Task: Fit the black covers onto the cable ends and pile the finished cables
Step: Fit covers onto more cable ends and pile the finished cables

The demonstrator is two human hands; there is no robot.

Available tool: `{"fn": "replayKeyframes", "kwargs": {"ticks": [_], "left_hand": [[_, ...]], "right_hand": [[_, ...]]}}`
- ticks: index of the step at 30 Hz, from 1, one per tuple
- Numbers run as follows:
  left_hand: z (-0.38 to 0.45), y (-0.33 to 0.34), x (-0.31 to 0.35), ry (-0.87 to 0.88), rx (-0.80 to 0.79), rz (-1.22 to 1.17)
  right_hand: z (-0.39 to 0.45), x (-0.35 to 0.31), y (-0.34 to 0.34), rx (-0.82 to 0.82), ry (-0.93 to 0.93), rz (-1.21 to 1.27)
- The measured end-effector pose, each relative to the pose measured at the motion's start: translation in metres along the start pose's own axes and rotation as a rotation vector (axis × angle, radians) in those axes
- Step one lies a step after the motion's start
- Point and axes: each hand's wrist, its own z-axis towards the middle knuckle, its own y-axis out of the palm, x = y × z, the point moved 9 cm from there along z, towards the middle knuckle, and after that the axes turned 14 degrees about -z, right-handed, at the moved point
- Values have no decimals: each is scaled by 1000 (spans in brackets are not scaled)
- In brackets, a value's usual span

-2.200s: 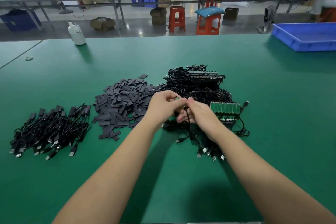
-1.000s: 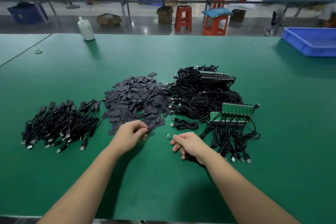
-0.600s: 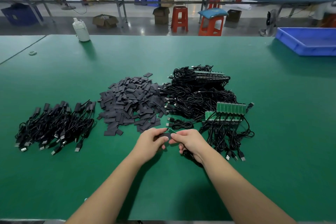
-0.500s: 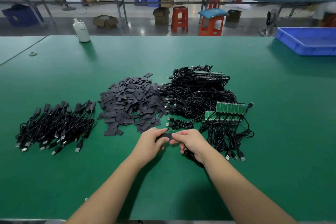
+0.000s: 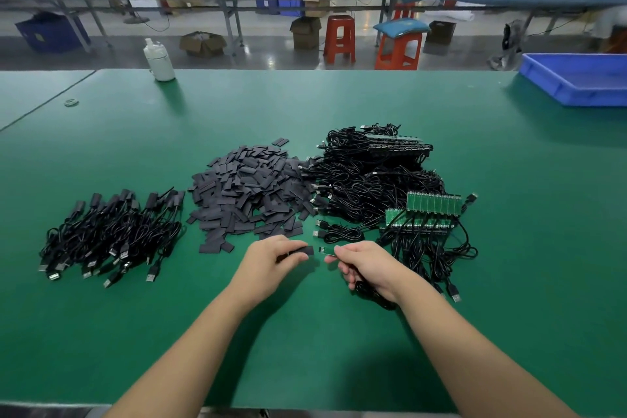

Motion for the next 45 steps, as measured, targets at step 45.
{"fn": "replayKeyframes", "kwargs": {"ticks": [45], "left_hand": [[1, 18, -2, -10, -46, -27]], "right_hand": [[-8, -3, 1, -30, -41, -114]]}}
